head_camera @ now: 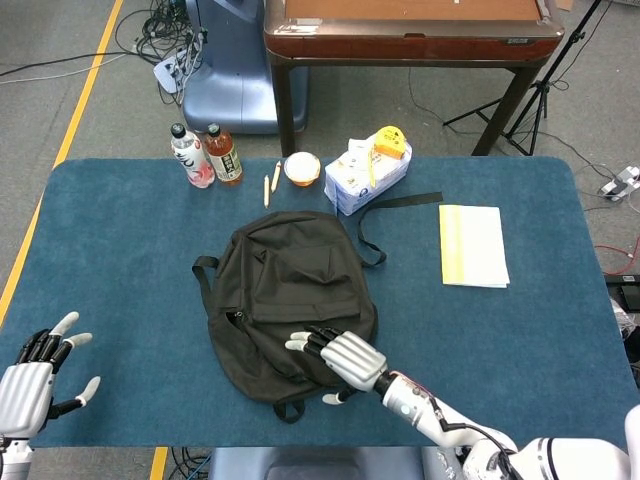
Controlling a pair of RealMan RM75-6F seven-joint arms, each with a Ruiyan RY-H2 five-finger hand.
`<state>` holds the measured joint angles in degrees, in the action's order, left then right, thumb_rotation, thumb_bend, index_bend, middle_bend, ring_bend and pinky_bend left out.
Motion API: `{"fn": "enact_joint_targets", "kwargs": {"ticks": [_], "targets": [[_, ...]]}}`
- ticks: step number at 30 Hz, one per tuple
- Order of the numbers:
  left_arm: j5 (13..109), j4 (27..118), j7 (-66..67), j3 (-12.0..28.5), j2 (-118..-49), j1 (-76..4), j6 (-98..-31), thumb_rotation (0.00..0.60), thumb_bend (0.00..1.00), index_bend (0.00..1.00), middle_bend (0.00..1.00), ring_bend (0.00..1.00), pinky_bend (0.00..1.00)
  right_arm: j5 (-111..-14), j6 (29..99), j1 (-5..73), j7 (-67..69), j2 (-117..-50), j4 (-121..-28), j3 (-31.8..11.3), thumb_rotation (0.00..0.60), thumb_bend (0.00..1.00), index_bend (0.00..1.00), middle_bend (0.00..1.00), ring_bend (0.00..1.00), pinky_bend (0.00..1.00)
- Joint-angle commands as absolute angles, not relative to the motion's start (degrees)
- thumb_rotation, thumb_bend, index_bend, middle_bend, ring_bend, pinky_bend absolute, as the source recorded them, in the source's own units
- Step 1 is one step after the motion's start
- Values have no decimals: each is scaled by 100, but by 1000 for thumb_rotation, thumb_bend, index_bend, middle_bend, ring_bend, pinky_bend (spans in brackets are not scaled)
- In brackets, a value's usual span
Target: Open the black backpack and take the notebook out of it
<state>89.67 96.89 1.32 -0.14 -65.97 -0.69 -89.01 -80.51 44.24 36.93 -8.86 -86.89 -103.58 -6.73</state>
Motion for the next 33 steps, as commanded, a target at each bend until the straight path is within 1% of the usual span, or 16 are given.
{"fn": "enact_joint_targets", "kwargs": {"ticks": [1,4,6,10,21,28,33], "targets": [[8963,9673,101,-13,-6592,-57,-8919,600,227,278,107,133,80,-7706,4363,3850,-1084,-8941,-10132,-765,600,48,135,104,23,168],[8957,9648,73,-22,-6586,-36,-8940,600,227,279,107,133,80,-7465,4445,3894,-1196,-9045,-9986,-815,600,110,135,104,23,168],[8949,9639,53,-24,-6580,-24,-8951,600,227,279,107,133,81,-7321,4460,3924,-1203,-9063,-9937,-850,600,124,135,104,23,168],[8955,9621,17,-29,-6580,-10,-8968,600,227,278,107,133,81,-7164,4581,3958,-1193,-9020,-9906,-921,600,189,134,115,23,168],[8981,9622,17,-37,-6594,-22,-8947,600,227,278,107,133,80,-6699,4608,4152,-1159,-8975,-9662,-1051,600,194,134,133,23,168],[8959,9622,14,-37,-6578,-19,-8931,600,227,278,107,133,80,-6440,4424,4315,-1097,-9132,-9503,-992,600,195,134,141,23,168],[8967,9619,5,-34,-6567,-18,-8941,600,227,279,107,133,80,-6433,4391,4439,-1140,-9251,-9509,-961,600,195,134,157,31,168]]}}
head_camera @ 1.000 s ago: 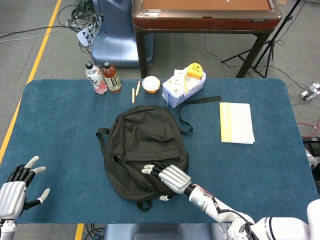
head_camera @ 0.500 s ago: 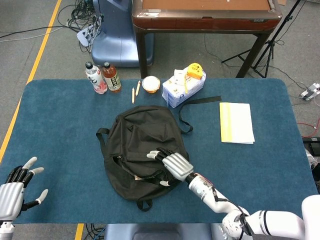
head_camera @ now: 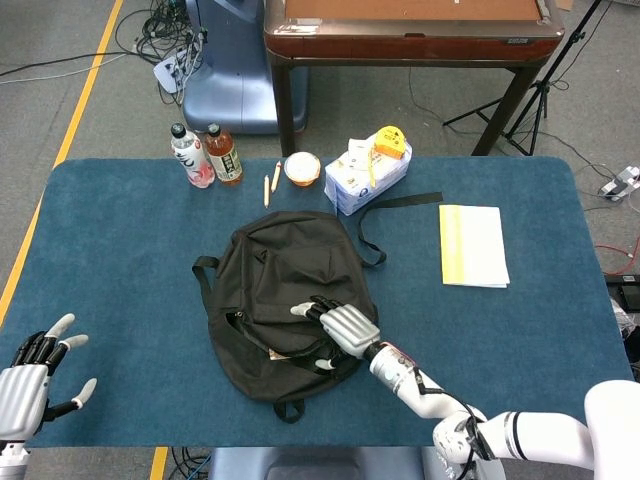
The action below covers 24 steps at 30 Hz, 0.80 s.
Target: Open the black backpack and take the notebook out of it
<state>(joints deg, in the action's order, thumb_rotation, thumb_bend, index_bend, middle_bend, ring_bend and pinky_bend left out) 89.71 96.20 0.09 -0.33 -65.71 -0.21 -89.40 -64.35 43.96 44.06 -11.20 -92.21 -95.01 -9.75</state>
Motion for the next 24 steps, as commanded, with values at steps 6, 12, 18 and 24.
{"fn": "enact_joint_targets", "kwargs": {"ticks": [6,12,18,24], "targets": [[8941,9613,-72,-50,-6553,7,-8940,600,227,278,107,133,80,-6285,4548,4561,-1566,-9436,-9377,-865,600,195,238,240,104,176],[8967,9613,-84,-55,-6549,21,-8970,600,227,279,107,133,81,-5962,4665,4789,-2318,-9602,-9242,-770,600,194,316,295,173,244],[8971,9608,-113,-63,-6543,34,-8979,600,227,278,107,133,80,-5689,4772,4956,-2742,-9778,-9134,-747,600,302,396,365,234,299],[8960,9566,-191,-42,-6519,11,-8949,600,227,278,107,133,80,-5548,4895,5013,-2881,-9821,-9136,-769,600,518,520,458,345,404]]}}
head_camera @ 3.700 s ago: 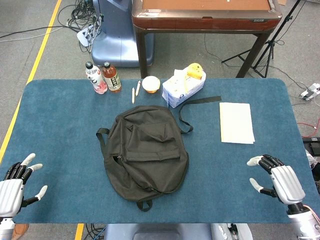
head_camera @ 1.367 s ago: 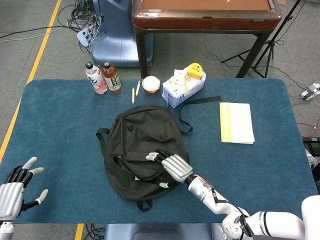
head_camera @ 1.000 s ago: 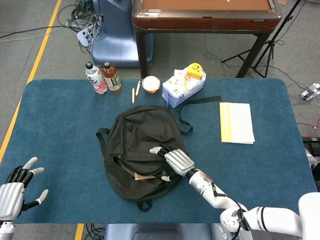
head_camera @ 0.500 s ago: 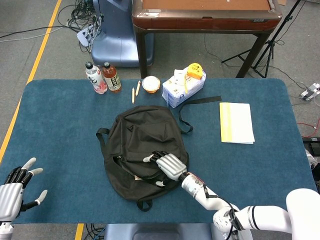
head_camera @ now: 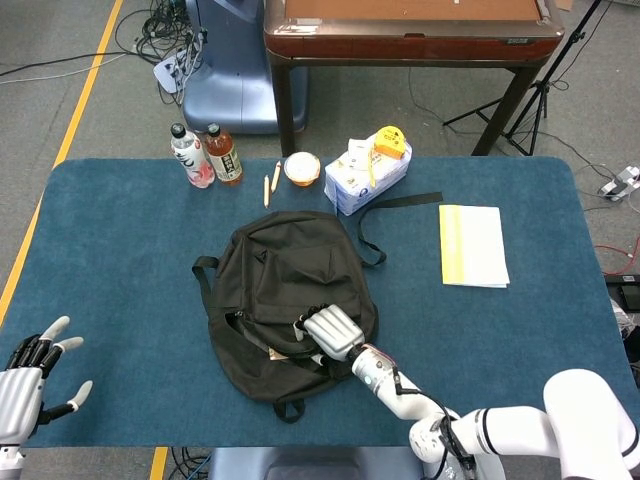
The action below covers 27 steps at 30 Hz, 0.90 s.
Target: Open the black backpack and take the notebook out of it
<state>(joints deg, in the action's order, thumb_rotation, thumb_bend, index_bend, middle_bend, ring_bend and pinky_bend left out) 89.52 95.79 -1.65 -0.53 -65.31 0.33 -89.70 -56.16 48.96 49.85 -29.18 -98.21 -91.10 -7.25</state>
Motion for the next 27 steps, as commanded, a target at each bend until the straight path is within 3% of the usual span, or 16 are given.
{"fn": "enact_joint_targets", "kwargs": {"ticks": [1,5,8,20,25,27], "targets": [[8974,9559,-206,-39,-6510,-9,-8928,600,227,278,107,133,80,-5549,4913,5017,-2848,-9820,-9144,-802,600,577,532,477,372,428],[9110,9525,-261,-36,-6426,-157,-8775,600,227,278,107,133,80,-5616,5002,5010,-2608,-9796,-9160,-970,600,744,581,547,484,515],[9235,9555,-397,-16,-6328,-337,-8598,600,227,279,107,135,80,-5714,5079,5019,-2494,-9759,-9144,-1071,600,795,602,571,517,543],[9948,9642,-1080,132,-6104,-1212,-8065,600,227,283,114,143,80,-5863,5325,5256,-2387,-9832,-8599,-1547,600,825,605,574,519,559],[10320,9401,-1462,145,-6239,-1475,-8151,600,227,312,179,213,95,-5596,5305,5387,-2450,-9896,-8243,-1736,600,825,605,574,519,559],[10483,9283,-1620,125,-6301,-1558,-8219,600,227,345,232,260,150,-5509,5279,5431,-2467,-9923,-8156,-1775,600,825,605,574,519,559]]}}
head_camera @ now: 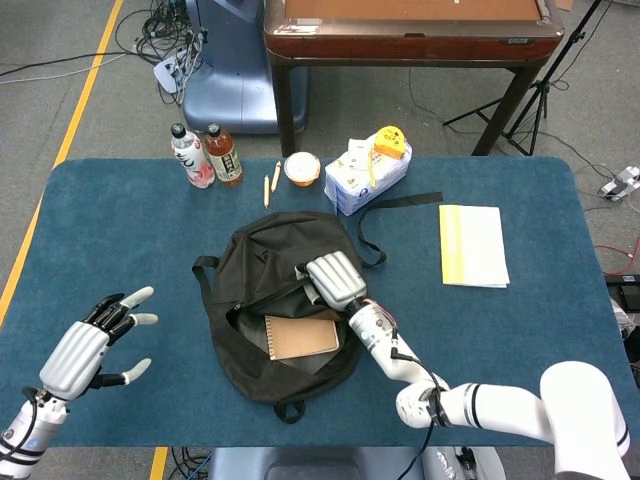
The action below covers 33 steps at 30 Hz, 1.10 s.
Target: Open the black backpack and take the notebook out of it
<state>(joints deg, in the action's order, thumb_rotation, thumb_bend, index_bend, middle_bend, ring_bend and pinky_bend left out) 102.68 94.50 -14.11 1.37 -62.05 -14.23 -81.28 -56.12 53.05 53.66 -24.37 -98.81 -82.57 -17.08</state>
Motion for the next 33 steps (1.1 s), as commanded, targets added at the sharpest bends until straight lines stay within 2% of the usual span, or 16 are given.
{"fn": "enact_joint_targets", "kwargs": {"ticks": [1,3,7,19,33], "targets": [[10624,9207,-1763,98,-6340,-1625,-8269,600,227,355,252,278,179,-5463,5268,5464,-2487,-9942,-8101,-1798,600,825,605,574,519,559],[10854,9092,-2014,42,-6391,-1742,-8333,600,227,391,313,333,285,-5390,5250,5518,-2519,-9974,-8024,-1835,600,825,605,574,519,559],[11336,8892,-2361,-91,-6513,-2087,-8294,600,227,430,386,385,366,-5164,5126,5667,-2604,-10023,-7933,-1916,600,825,605,574,519,559],[11587,7994,-2696,-93,-7446,-3178,-7559,600,227,443,404,390,378,-4837,5124,6132,-3065,-10060,-8011,-2080,600,825,605,574,519,559],[11578,6332,-2658,-303,-8596,-3818,-7396,600,227,433,409,390,377,-4456,5122,6578,-3430,-10006,-7987,-2174,600,825,605,574,519,559]]}}
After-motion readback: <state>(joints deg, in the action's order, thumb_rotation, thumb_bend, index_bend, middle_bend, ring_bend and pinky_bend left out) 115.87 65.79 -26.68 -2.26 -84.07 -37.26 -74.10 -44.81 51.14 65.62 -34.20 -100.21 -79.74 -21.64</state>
